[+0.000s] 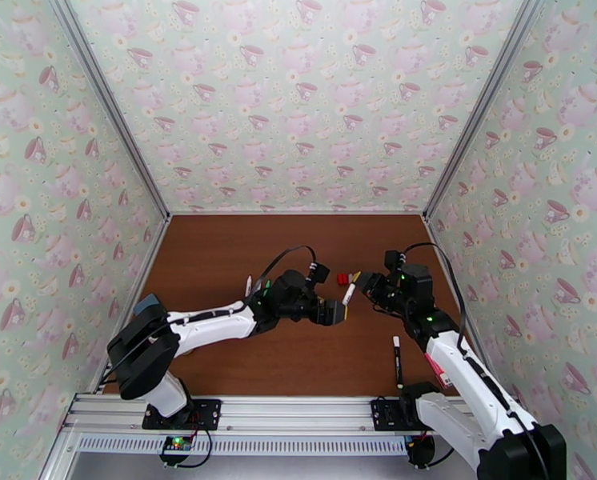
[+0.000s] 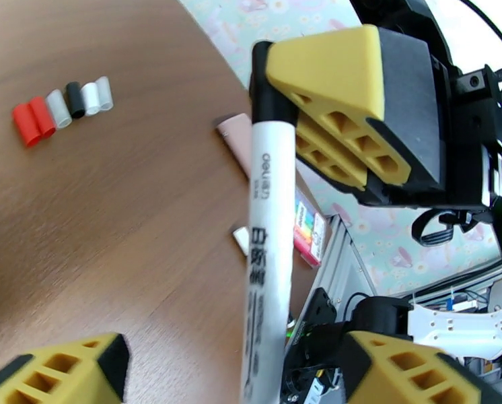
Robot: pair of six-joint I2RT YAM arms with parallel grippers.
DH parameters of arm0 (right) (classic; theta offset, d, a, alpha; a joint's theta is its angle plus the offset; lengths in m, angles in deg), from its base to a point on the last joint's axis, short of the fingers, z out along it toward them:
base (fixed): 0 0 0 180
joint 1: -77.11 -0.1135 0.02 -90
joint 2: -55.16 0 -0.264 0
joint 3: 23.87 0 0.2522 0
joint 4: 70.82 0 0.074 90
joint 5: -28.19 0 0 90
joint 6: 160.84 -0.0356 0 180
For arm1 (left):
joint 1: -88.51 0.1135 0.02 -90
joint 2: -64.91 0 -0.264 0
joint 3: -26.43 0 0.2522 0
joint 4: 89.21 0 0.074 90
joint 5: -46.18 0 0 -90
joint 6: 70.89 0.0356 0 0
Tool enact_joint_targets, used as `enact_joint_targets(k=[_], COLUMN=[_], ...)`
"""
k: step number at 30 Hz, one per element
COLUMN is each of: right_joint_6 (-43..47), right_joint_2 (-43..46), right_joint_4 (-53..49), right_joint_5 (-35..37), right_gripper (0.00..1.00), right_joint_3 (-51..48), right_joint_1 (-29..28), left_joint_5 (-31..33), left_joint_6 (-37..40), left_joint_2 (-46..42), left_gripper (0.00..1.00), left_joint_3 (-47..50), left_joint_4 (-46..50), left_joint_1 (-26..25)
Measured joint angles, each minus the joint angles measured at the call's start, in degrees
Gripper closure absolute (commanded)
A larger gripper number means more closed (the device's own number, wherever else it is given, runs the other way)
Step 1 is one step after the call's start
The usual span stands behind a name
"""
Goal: Open the pen caps
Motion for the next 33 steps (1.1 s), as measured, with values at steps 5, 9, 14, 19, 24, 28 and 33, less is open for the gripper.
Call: enact_joint_targets(k=[5, 9, 14, 19, 24, 28, 33], right_joint_6=[-1.7, -2.2, -2.4, -2.2, -0.4, 1.6, 2.9], right_joint_2=[0.2, 0.3, 1.2, 1.4, 1.0, -0.7, -1.8], right_joint_4=[2.3, 3.8, 4.2, 2.6, 0.9, -1.7, -2.6], right_joint_5=[-1.9, -2.8, -2.7, -2.5, -3.3, -5.1, -7.5], right_gripper=[0.87, 0.86, 0.86, 0.80, 0.69, 0.68, 0.67], right_joint_3=[0.0, -0.3, -1.2, -1.3, -1.0, 0.6, 1.7], right_joint_1=[-0.5, -1.1, -1.1, -1.1, -1.1, -1.1, -1.1], left_joint_5=[-0.2, -0.8, -0.9, -0.7, -0.1, 0.1, 0.0], left_joint_6=[-0.9, -1.4, -1.1, 1.0, 4.6, 7.5, 9.7], left_joint_2=[1.8, 3.0, 3.0, 3.0, 2.9, 1.9, 0.2], left_gripper=[0.41, 0.55, 0.73, 0.93, 0.95, 0.95, 0.95], left_joint_3=[-2.3, -3.1, -3.2, -3.4, -2.8, -1.2, 0.5], left_joint_4=[-0.7, -0.7, -0.6, 0.0, 1.0, 2.1, 2.7], left_joint_1=[-0.1, -0.1, -0.1, -0.6, -0.7, -0.7, -0.7])
